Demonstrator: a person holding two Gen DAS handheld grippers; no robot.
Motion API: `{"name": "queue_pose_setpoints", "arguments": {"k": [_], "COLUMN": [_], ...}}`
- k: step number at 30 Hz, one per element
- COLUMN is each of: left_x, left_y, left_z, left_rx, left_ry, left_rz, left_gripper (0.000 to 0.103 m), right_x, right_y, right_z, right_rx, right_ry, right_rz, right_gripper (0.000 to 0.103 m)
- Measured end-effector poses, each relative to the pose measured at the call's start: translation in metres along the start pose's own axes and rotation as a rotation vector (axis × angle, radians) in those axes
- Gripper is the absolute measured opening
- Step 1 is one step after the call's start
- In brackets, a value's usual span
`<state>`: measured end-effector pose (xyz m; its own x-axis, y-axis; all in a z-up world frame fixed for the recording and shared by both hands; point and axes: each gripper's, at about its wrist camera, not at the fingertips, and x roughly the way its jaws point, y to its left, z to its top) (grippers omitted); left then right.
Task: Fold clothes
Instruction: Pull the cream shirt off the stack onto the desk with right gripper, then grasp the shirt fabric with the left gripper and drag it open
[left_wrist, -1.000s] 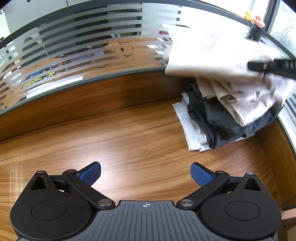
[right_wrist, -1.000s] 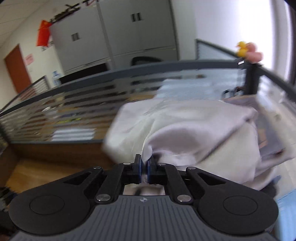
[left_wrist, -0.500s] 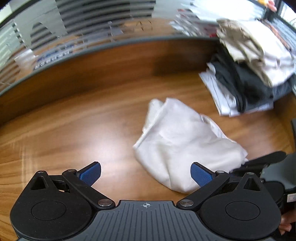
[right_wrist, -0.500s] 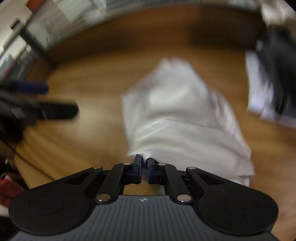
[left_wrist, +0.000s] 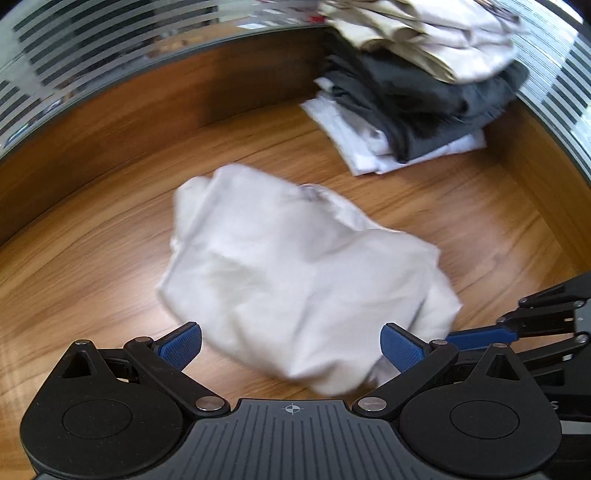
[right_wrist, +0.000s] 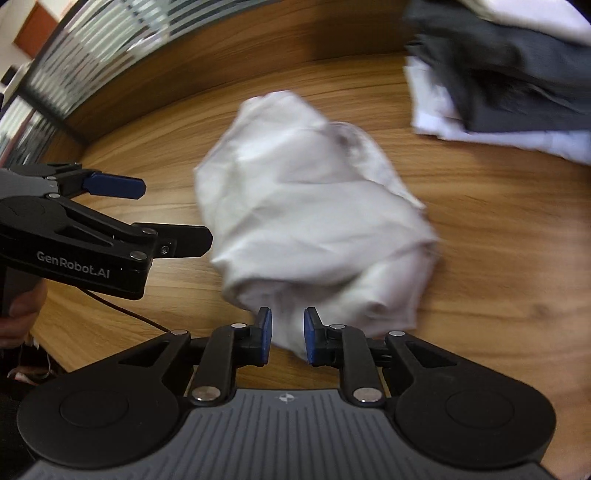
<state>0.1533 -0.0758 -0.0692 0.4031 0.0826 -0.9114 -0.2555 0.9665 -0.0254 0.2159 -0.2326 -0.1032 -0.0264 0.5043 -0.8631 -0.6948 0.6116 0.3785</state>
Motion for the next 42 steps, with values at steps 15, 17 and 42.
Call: {"name": "queue_pose_setpoints", "arguments": {"k": [15,17,42], "left_x": [0.071,0.082,0.016], "left_y": [-0.096,-0.107,-0.017], "left_z": [0.032,0.037,0.018], "left_rx": [0.196,0.218,-0.177], "left_ry": [0.028,0.035,-0.071], "left_rz": [-0.016,-0.014,0.077], "left_gripper": [0.103,0.103,0.007], "right_x": [-0.044,-0.047,-0.027], "right_y": [-0.094,-0.102,-0.090], "right_z": [-0.032,-0.035,-0.018], "right_rx": [0.161,0.180,0.107], "right_ry": [-0.080,-0.084,-0.074], "right_rz": [-0.124,-0.131,-0.101], "right_gripper": [0.028,0.029,0.031]}}
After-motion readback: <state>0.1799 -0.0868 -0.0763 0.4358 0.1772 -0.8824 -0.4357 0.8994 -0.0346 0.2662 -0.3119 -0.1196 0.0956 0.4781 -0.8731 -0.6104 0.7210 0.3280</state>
